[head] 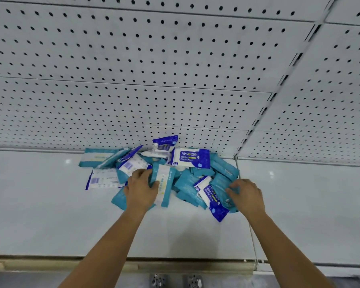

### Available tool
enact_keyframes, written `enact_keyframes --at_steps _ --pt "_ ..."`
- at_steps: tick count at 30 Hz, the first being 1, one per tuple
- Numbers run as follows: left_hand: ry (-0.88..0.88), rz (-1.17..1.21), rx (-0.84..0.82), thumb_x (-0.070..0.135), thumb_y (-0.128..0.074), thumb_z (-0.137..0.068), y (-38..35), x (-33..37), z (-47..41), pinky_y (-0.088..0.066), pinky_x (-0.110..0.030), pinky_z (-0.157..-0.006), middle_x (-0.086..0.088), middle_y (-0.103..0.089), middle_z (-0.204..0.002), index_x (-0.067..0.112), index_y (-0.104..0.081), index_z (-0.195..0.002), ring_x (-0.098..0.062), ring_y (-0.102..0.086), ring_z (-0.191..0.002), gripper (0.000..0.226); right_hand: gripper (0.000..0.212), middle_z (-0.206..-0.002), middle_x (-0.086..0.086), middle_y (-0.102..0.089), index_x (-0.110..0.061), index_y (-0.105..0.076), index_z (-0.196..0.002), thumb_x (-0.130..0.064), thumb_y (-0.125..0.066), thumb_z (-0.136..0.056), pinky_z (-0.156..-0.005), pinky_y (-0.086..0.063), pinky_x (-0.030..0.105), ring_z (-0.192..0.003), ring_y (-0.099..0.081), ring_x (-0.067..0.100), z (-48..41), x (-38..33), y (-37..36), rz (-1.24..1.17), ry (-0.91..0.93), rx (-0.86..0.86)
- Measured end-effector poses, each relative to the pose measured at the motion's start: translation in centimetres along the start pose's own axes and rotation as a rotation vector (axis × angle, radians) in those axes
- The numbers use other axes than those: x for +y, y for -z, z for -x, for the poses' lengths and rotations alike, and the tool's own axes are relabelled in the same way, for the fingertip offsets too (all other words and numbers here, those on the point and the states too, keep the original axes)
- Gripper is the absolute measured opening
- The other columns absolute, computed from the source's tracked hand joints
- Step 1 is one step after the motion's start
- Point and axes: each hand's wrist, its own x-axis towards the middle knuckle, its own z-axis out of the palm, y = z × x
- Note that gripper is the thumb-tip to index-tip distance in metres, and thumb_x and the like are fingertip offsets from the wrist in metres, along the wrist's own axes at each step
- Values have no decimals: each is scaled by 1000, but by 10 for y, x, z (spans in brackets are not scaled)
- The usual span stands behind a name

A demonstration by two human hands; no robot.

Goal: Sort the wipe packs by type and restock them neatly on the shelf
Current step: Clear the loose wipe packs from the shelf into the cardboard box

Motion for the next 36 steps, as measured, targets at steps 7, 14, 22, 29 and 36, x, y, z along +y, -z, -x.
enact_keyframes --at_steps 7,14,22,29,36 --pt "-43 -292 -35 68 -54 -88 -4 12 4 -33 -48 -111 -5 -36 -150 33 -35 -150 -27 -34 -138 74 27 -111 -1 -61 -26 -49 -100 -42 -68 -88 -91 -49 38 -94 -58 15 -7 -6 13 55 -37 -196" --pt "19 -211 -9 57 -79 -74 -1 19 -4 -35 -47 -109 -9 -39 -141 32 -24 -153 -29 -42 -132 100 65 -99 -10 -55 -29 -43 -106 -54 -86 -65 -86 -53 34 -98 -58 11 -11 -12 21 -114 -197 -429" --pt "99 -121 -116 56 -74 -80 6 5 -13 -41 -47 -99 -9 -57 -128 19 -55 -134 -29 -51 -122 68 67 -94 -1 -70 -26 -60 -90 -85 -67 -59 -83 -57 38 -86 -67 15 -15 -2 -3 -243 -281 -416" --pt "-22 -189 -151 33 -63 -94 4 10 -4 -48 -42 -93 -15 -54 -126 14 -38 -143 -31 -54 -116 59 30 -85 3 -63 -13 -58 -88 -42 -66 -91 -65 -54 31 -73 -59 12 -5 -16 0 -304 -324 -381" --pt "-71 -221 -163 37 -69 -89 17 11 1 -53 -37 -86 -6 -55 -125 24 -44 -144 -24 -59 -114 62 47 -103 8 -71 -3 -66 -105 -29 -87 -73 -56 -49 23 -79 -65 15 4 -29 3 -551 -446 -463"
